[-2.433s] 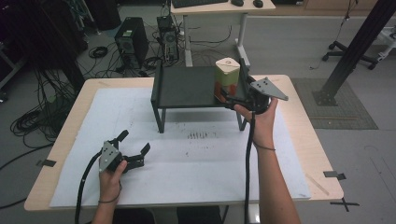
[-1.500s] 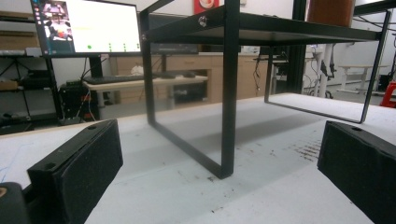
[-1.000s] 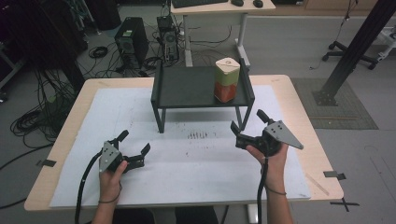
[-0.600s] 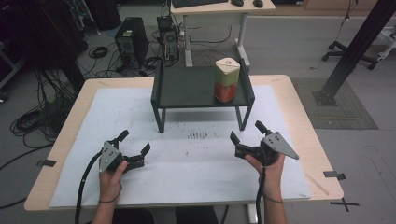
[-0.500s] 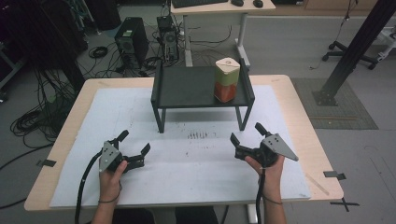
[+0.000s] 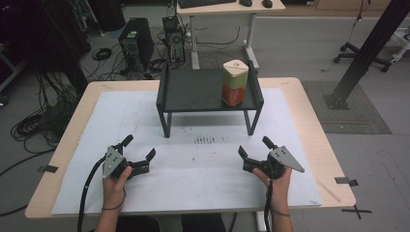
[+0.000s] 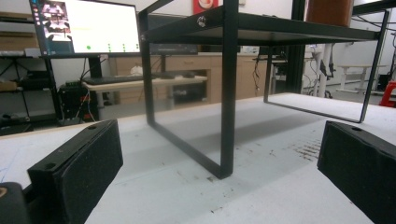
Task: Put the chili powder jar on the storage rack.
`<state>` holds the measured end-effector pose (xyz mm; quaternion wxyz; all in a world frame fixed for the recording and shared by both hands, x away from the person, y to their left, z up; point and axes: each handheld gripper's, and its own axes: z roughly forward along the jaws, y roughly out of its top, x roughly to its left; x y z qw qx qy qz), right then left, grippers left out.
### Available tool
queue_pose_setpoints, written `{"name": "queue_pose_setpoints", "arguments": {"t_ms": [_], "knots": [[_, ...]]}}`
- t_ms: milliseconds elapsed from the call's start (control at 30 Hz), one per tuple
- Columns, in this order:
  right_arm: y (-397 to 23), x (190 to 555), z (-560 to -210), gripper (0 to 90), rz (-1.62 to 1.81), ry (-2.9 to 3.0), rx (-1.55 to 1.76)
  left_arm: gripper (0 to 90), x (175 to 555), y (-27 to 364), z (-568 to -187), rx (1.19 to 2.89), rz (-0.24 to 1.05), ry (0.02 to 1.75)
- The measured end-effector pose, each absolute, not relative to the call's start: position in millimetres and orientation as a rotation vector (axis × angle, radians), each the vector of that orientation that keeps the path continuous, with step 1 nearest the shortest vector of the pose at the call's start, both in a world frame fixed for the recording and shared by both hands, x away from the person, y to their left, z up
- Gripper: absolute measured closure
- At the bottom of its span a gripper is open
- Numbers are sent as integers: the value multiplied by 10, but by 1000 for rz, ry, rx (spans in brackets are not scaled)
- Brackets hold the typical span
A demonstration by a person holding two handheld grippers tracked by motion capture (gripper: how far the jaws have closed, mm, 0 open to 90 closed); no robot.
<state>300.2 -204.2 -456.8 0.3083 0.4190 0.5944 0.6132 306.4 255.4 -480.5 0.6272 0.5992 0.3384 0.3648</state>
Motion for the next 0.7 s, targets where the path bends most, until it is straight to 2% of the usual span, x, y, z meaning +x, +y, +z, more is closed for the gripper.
{"name": "queue_pose_setpoints", "arguments": {"t_ms": [700], "knots": [[-2059, 3026, -4742, 11, 1623, 1579, 1136, 4, 3065, 2554, -4805, 1373, 836, 778]]}}
